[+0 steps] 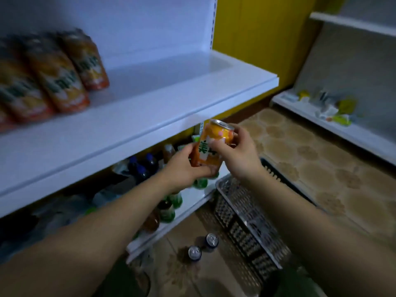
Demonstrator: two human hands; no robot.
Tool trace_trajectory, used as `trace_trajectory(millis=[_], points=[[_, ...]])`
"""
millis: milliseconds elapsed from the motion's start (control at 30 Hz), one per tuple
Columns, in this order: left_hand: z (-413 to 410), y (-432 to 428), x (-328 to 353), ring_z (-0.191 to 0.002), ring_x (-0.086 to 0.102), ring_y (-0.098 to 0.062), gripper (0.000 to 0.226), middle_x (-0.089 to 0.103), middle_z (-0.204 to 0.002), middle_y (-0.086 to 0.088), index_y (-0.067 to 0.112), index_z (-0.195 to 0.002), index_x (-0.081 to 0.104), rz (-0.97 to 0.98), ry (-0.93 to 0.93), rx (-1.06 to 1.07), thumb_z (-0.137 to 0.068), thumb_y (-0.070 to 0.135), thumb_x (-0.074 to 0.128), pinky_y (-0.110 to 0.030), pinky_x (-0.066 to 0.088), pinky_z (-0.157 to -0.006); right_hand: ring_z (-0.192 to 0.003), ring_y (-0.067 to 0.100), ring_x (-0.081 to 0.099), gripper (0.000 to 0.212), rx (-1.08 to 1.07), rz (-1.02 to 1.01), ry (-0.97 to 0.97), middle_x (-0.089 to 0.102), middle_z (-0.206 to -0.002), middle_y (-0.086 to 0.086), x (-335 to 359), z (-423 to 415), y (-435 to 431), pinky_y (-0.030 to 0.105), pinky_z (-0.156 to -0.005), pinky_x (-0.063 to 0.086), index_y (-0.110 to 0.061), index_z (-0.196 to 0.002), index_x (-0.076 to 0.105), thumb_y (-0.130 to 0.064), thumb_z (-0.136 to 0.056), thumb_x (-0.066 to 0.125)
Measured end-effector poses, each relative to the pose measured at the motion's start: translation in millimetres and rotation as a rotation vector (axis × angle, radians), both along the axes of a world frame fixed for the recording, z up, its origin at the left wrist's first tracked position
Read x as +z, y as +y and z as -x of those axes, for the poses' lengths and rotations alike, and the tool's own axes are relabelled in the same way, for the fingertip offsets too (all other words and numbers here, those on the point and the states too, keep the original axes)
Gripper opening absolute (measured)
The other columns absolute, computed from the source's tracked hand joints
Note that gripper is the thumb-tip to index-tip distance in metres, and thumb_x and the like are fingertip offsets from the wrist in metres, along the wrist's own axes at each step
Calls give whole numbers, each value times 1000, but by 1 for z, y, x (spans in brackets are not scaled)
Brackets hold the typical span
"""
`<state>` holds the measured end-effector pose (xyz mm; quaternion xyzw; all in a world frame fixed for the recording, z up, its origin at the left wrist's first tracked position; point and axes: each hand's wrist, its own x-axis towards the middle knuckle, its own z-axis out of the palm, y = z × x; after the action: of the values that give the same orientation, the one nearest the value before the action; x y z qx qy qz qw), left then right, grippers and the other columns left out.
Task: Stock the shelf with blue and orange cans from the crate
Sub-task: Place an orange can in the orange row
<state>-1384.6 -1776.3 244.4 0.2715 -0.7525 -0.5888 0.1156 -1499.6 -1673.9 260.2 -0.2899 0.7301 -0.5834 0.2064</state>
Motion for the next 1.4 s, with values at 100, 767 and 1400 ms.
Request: trace_trajectory(millis=[100, 767, 1400], points=[[-32, -4, 37, -98, 63, -5, 55, 64, -108, 12, 29, -118, 47, 69, 39, 51, -74, 20, 80, -24, 50, -87, -91, 8, 66, 65, 47, 82, 83, 65, -105, -5, 39, -20, -16, 28, -74, 56, -22, -127, 51, -39, -70, 77], [-222, -87, 77, -148, -7, -18, 75, -6, -161, 9, 41, -150, 5, 765, -901, 326, -85, 77, 14, -60, -3, -114, -102, 18, 56, 65, 370, 97, 231, 55, -112, -5, 99, -113, -147, 33, -84, 46, -24, -139, 38, -26, -83, 71], [-218, -89, 71, -147, -7, -14, 69, -4, -161, 10, 40, -150, 6, 817, -883, 390, -89, 71, 14, -54, -2, -117, -112, 29, 57, 58, 374, 7, 413, 55, -126, 8, 93, -90, -233, 43, -94, 50, -24, -139, 41, -32, -87, 66]])
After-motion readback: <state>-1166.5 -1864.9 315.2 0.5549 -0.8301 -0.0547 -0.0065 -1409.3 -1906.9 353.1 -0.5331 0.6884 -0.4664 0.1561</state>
